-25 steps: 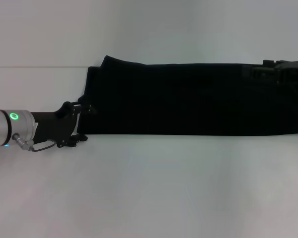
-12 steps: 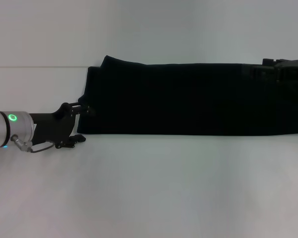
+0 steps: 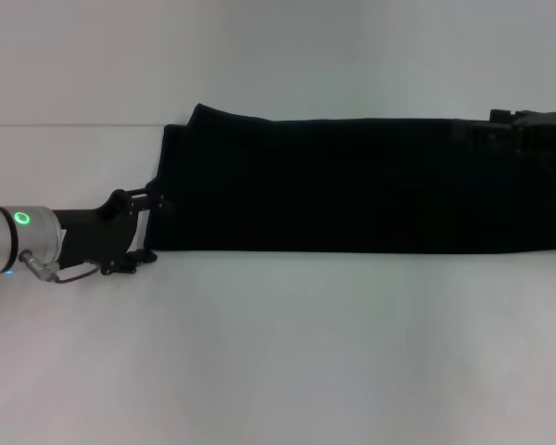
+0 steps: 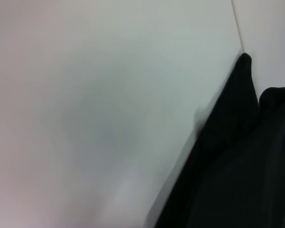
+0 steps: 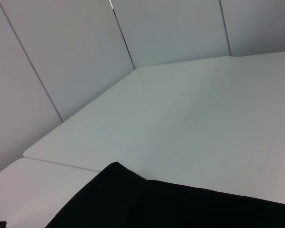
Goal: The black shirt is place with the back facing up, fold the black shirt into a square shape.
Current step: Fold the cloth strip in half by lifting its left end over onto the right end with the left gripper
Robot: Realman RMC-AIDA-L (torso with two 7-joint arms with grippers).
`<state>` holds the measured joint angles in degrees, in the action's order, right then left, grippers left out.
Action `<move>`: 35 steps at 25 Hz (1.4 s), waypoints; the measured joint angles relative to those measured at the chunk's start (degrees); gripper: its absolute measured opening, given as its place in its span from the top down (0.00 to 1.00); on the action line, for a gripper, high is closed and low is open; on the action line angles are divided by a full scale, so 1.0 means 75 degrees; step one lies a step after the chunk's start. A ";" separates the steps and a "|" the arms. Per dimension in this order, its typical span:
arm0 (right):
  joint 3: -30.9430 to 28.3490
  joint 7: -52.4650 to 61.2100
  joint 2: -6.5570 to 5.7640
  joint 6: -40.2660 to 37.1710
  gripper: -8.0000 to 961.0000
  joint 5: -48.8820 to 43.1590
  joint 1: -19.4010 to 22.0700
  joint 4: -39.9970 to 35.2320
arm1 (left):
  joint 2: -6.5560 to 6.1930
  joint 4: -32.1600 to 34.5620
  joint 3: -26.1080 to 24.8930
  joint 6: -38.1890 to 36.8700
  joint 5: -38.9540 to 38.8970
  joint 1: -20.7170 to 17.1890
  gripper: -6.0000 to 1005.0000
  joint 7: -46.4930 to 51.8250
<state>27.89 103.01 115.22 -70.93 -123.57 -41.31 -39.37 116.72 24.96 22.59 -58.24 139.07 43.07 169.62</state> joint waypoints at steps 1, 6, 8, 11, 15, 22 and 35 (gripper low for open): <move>-0.0003 0.0000 0.0000 0.0000 0.05 0.0000 0.0000 0.0000 | 0.0000 0.0000 0.0000 0.0012 -0.0002 0.0003 0.17 -0.0002; -0.0004 0.0000 0.0000 -0.0012 0.05 0.0000 0.0000 0.0000 | 0.0000 0.0000 0.0000 0.0079 -0.0016 0.0007 0.17 -0.0016; 0.0004 0.0000 0.0000 -0.0019 0.05 0.0034 0.0006 0.0000 | 0.0000 0.0000 0.0000 0.0096 -0.0017 0.0013 0.17 -0.0021; 0.0040 0.0000 0.0001 -0.0023 0.05 0.0147 0.0040 0.0000 | 0.0000 0.0000 0.0000 0.0128 -0.0017 0.0038 0.17 -0.0028; 0.0042 0.0000 0.0000 -0.0042 0.05 0.0203 0.0064 0.0000 | 0.0000 0.0000 0.0000 0.0172 -0.0017 0.0064 0.17 -0.0044; 0.0055 0.0000 0.0000 -0.0043 0.05 0.0211 0.0070 0.0000 | 0.0008 0.0000 0.0000 0.0240 -0.0017 0.0069 0.17 -0.0149; 0.0055 0.0000 0.0000 -0.0053 0.05 0.0211 0.0070 0.0000 | 0.0035 0.0000 0.0000 0.0262 -0.0016 0.0083 0.17 -0.0353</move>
<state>28.30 103.01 115.22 -71.33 -121.99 -40.78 -39.37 116.98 24.96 22.58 -56.28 138.95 43.70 166.98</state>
